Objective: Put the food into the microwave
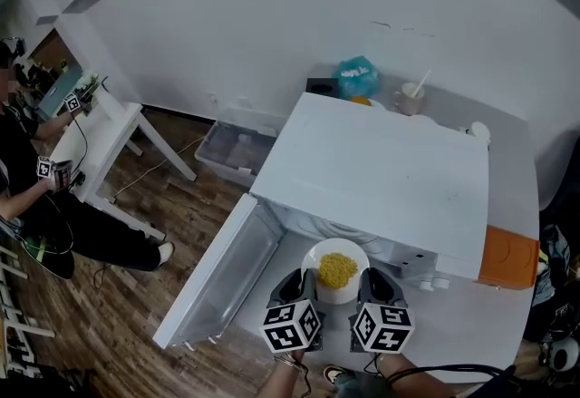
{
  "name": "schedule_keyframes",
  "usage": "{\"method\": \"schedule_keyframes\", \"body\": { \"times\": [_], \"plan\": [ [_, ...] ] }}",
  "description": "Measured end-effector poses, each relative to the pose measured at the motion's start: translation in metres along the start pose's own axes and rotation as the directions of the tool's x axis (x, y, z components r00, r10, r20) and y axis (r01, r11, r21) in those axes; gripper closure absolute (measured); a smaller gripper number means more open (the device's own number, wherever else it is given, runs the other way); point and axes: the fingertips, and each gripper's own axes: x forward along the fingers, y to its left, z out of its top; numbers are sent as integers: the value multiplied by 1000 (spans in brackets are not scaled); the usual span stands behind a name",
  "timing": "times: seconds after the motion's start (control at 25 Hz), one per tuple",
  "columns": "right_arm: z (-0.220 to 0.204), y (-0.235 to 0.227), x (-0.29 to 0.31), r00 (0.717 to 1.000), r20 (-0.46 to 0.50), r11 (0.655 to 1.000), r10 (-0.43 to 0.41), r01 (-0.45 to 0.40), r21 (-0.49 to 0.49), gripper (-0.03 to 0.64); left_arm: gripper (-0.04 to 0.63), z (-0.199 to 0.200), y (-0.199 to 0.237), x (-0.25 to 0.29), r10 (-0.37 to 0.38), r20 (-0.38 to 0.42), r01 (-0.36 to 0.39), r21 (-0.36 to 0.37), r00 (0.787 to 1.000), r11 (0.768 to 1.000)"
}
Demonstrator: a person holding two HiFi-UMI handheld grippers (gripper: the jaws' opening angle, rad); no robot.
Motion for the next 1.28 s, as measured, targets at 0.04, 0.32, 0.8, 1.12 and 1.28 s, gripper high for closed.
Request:
{"method": "schedule_keyframes", "body": {
  "times": [0.04, 0.32, 0.8, 1.12, 1.28],
  "plan": [
    [0, 0, 3, 1000, 2, 1000, -4, 4, 5, 566, 525, 0, 1, 3, -1, -3, 1, 0, 1000, 1000],
    [10, 0, 20, 998, 45, 999, -32, 34, -31, 566, 525, 11, 5, 22, -17, 12, 17, 6, 1000, 1000],
    [25, -6, 45, 995, 87, 997, -51, 55, -50, 566, 525, 29, 5, 50, -41, 40, 40, 23, 998, 999],
    [34, -6, 60, 992, 113, 996, -62, 69, -59, 566, 525, 39, 8, 64, -42, 56, 40, 43, 998, 998],
    [40, -8, 66, 987, 136, 994, -85, 93, -52, 566, 525, 49, 6, 73, -48, 70, 44, 63, 996, 997]
  ]
}}
